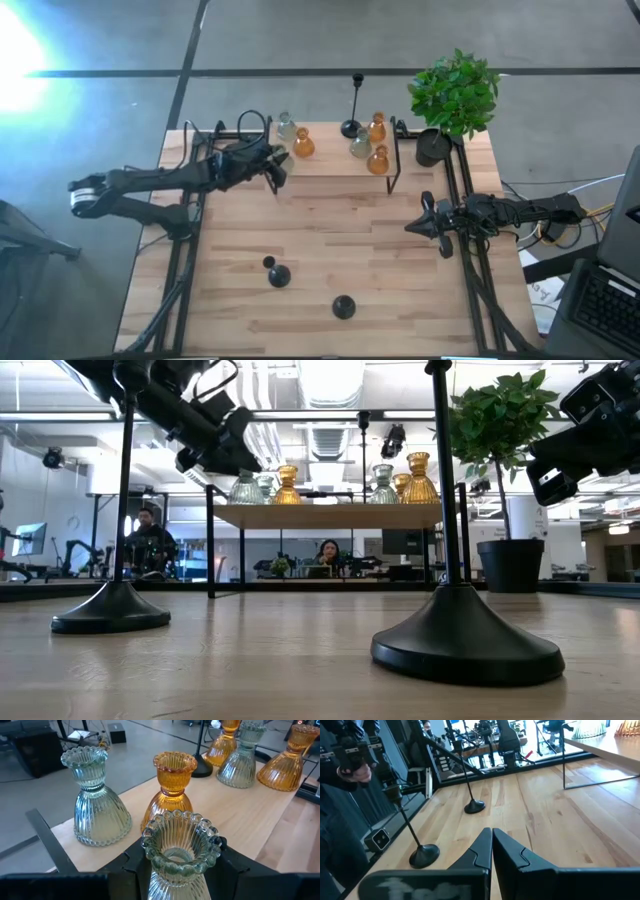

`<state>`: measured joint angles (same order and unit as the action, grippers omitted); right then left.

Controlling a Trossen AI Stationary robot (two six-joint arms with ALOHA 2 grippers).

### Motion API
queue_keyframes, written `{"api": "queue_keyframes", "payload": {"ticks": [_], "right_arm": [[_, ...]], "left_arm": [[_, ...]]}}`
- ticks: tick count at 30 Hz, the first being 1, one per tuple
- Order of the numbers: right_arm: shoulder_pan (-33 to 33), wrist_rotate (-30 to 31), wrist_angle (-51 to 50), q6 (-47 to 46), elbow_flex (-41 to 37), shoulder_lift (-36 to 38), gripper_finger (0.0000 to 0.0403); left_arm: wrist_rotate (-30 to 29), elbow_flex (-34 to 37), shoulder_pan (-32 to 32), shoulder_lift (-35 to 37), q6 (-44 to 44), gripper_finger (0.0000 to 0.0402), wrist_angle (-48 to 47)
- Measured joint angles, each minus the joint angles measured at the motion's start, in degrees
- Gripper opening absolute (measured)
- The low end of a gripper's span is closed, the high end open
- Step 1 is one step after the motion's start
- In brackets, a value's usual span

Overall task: Pick & Place candle stick holders
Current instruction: Put the green candle holder on the shelf

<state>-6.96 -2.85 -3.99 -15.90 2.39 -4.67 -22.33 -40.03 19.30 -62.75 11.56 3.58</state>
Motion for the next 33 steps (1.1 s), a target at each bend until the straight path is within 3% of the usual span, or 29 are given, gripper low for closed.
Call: {"api": "queue_keyframes", "payload": {"ticks": [18,24,33], "right_arm": [[0.0,0.0,0.0,0.0,0.0,0.0,0.0008],[0.0,0.0,0.0,0.0,0.0,0.0,0.0008],[0.0,0.0,0.0,0.0,0.0,0.0,0.0008]], "left_arm": [[2.9,0.0,3.2,-1.6,-0.4,0.0141,2.6],[3.4,0.0,3.6,-1.7,0.1,0.0177,2.1],[3.4,0.0,3.6,-1.7,0.1,0.0186,2.4]]}}
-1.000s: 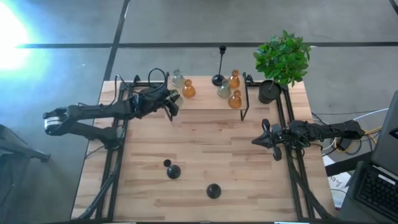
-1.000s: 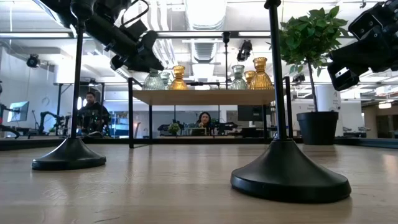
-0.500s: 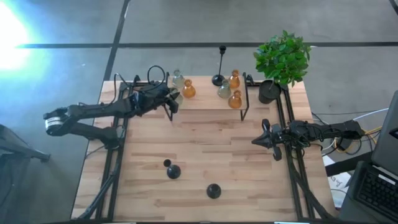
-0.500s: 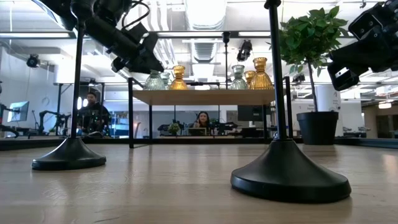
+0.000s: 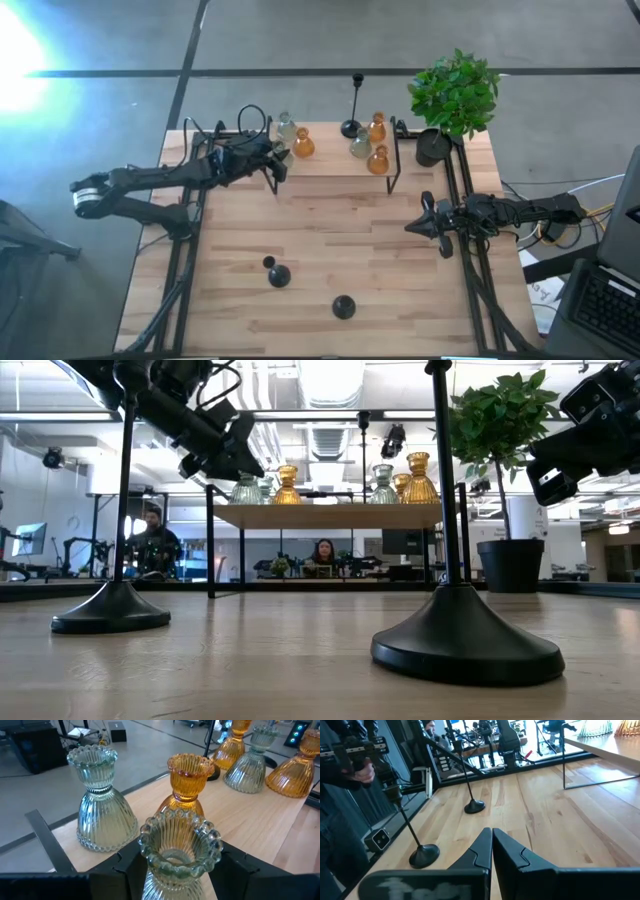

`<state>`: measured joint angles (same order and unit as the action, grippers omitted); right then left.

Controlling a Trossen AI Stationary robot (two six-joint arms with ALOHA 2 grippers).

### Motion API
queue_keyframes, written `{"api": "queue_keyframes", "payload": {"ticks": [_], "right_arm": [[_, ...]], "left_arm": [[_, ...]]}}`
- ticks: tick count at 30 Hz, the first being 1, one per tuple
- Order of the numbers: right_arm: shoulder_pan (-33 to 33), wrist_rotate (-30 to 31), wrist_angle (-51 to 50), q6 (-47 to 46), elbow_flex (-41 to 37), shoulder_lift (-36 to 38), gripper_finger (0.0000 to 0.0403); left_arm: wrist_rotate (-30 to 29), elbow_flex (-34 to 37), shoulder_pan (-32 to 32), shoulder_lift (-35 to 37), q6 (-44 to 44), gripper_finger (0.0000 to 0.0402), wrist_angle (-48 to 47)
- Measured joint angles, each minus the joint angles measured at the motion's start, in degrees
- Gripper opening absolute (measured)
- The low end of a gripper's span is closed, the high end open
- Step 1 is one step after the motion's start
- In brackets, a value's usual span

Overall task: Pick & Place candle stick holders
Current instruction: Put the green candle holder on the shelf

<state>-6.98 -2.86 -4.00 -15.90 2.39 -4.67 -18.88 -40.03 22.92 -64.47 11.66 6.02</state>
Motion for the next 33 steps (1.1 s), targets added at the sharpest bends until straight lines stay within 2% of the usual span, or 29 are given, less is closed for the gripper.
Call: {"api": "queue_keyframes", "payload": {"ticks": [7,33], "right_arm": [[0.0,0.0,0.0,0.0,0.0,0.0,0.0008],[0.0,0.0,0.0,0.0,0.0,0.0,0.0008]], "left_arm": [[3.9,0.0,0.0,0.0,0.3,0.0187,3.3],[4.3,0.0,1.4,0.2,-0.5,0.0188,3.0]]}}
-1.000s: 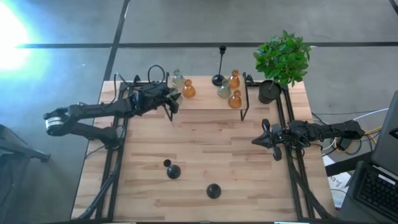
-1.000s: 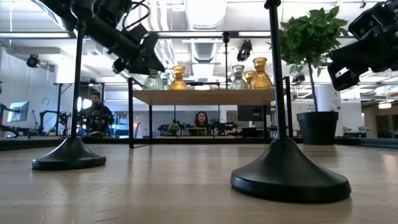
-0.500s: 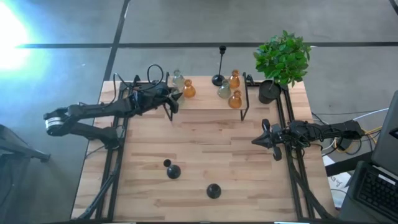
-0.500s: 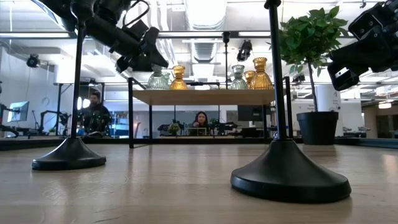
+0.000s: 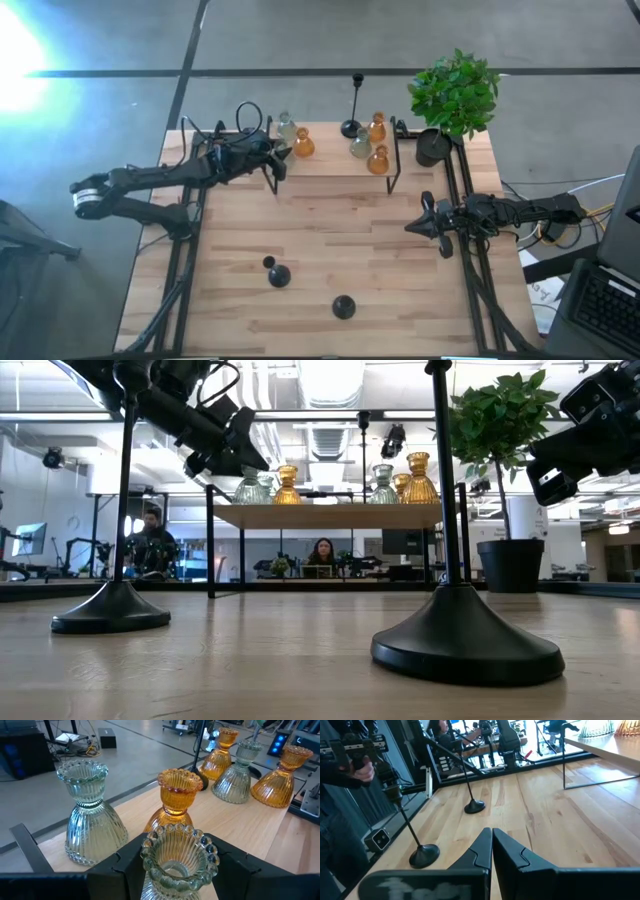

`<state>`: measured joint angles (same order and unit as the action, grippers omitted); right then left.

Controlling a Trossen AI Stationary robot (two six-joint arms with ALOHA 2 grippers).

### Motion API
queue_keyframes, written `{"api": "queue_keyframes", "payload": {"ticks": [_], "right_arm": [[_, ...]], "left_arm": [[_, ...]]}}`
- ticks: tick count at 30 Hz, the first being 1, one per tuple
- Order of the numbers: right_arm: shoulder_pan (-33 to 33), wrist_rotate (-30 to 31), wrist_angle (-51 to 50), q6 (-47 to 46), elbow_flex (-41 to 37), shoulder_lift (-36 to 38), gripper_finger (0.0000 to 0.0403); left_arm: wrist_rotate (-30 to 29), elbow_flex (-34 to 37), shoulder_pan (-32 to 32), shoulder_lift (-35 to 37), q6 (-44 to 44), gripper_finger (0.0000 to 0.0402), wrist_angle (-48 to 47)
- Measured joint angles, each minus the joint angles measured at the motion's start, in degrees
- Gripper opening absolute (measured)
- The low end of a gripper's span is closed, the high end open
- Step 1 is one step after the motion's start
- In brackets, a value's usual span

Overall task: Pick & Place candle stick holders
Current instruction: Put the green candle holder on the shelf, then put the left black candle holder on the shelf

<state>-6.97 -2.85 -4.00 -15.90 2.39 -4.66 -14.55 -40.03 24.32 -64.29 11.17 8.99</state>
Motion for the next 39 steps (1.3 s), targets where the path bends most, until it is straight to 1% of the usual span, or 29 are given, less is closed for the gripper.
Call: {"api": "queue_keyframes", "payload": {"ticks": [6,9,17,20,26,34,36,37,39], "right_arm": [[0.0,0.0,0.0,0.0,0.0,0.0,0.0008],[0.0,0.0,0.0,0.0,0.0,0.0,0.0008],[0.0,0.0,0.0,0.0,0.0,0.0,0.0008],[0.0,0.0,0.0,0.0,0.0,0.0,0.0008],[0.0,0.0,0.0,0.0,0.0,0.0,0.0008],[0.0,0.0,0.0,0.0,0.0,0.0,0.0008],[0.0,0.0,0.0,0.0,0.0,0.0,0.0008],[0.0,0.0,0.0,0.0,0.0,0.0,0.0008],[0.0,0.0,0.0,0.0,0.0,0.0,0.0008]], "left_arm": [[0.1,0.0,0.0,0.0,0.0,0.0189,0.0],[0.2,0.0,0.0,0.0,-0.1,0.0198,0.0],[0.1,-0.1,0.1,0.0,-0.8,0.0274,0.0],[0.1,-0.1,0.1,0.2,-2.1,0.0292,0.0],[0.1,-0.9,0.1,1.9,-2.9,0.0296,0.0],[0.1,-5.1,0.0,4.4,-5.4,0.0300,0.0],[1.3,-6.3,0.0,5.3,-5.3,0.0300,-0.2],[3.5,-7.0,0.1,6.1,-5.2,0.0300,-1.0],[10.2,-8.2,0.1,7.9,-4.7,0.0300,-2.7]]}}
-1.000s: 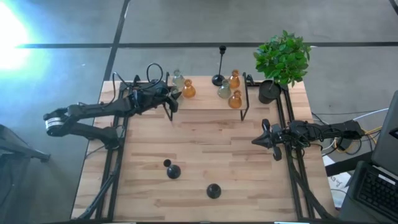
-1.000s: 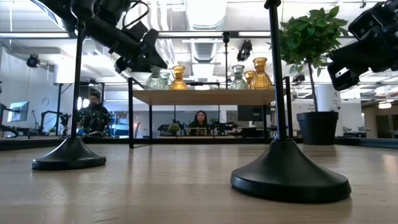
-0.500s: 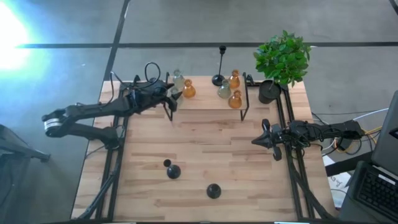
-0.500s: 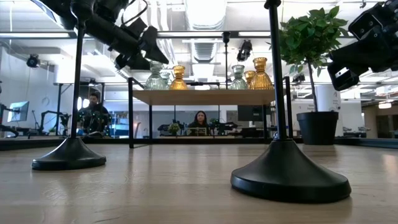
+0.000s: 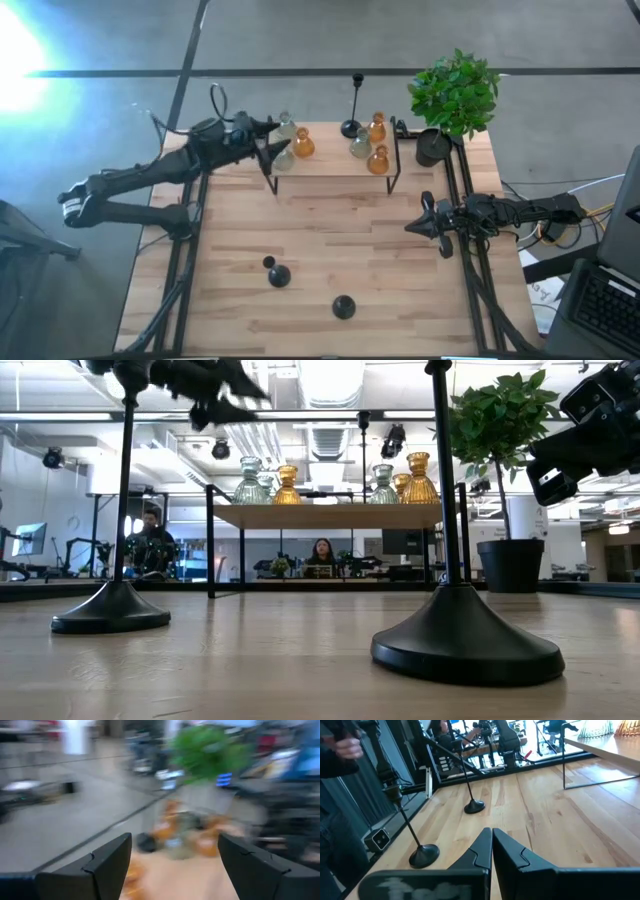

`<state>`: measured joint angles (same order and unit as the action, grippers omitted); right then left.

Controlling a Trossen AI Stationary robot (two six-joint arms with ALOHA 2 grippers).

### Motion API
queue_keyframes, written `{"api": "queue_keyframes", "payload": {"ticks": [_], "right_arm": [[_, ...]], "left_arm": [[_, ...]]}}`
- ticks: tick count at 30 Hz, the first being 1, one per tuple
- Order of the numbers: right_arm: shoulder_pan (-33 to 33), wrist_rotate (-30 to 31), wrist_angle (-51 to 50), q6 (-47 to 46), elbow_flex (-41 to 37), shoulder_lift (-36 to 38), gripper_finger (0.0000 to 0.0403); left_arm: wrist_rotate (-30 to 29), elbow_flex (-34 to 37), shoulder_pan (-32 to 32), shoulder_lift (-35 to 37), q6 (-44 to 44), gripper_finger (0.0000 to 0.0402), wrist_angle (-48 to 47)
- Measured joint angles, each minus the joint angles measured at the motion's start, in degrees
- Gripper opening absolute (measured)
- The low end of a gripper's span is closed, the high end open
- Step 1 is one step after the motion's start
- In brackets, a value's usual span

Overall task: Pick & Place candle stick holders
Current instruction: Put the left black candle holder on the shelf

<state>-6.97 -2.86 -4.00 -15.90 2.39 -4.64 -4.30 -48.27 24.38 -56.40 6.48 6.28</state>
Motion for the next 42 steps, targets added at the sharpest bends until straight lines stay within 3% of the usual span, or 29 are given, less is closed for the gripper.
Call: {"api": "queue_keyframes", "payload": {"ticks": [7,10,19,25,36,42], "right_arm": [[0.0,0.0,0.0,0.0,0.0,0.0,0.0008],[0.0,0.0,0.0,0.0,0.0,0.0,0.0008],[0.0,0.0,0.0,0.0,0.0,0.0,0.0008],[0.0,0.0,0.0,0.0,0.0,0.0,0.0008],[0.0,0.0,0.0,0.0,0.0,0.0,0.0008],[0.0,0.0,0.0,0.0,0.0,0.0,0.0008]], "left_arm": [[25.1,-2.9,-0.3,7.5,1.1,0.0299,-10.2],[30.0,-3.7,-1.4,10.8,-0.4,0.0293,-19.5],[30.2,-3.8,-7.1,18.0,-3.0,0.0286,-43.0],[30.3,-2.7,-13.6,18.8,-3.5,0.0286,-52.3],[30.4,5.1,-27.9,16.7,-3.9,0.0286,-52.4],[30.3,10.6,-33.3,13.7,-4.0,0.0286,-44.2]]}}
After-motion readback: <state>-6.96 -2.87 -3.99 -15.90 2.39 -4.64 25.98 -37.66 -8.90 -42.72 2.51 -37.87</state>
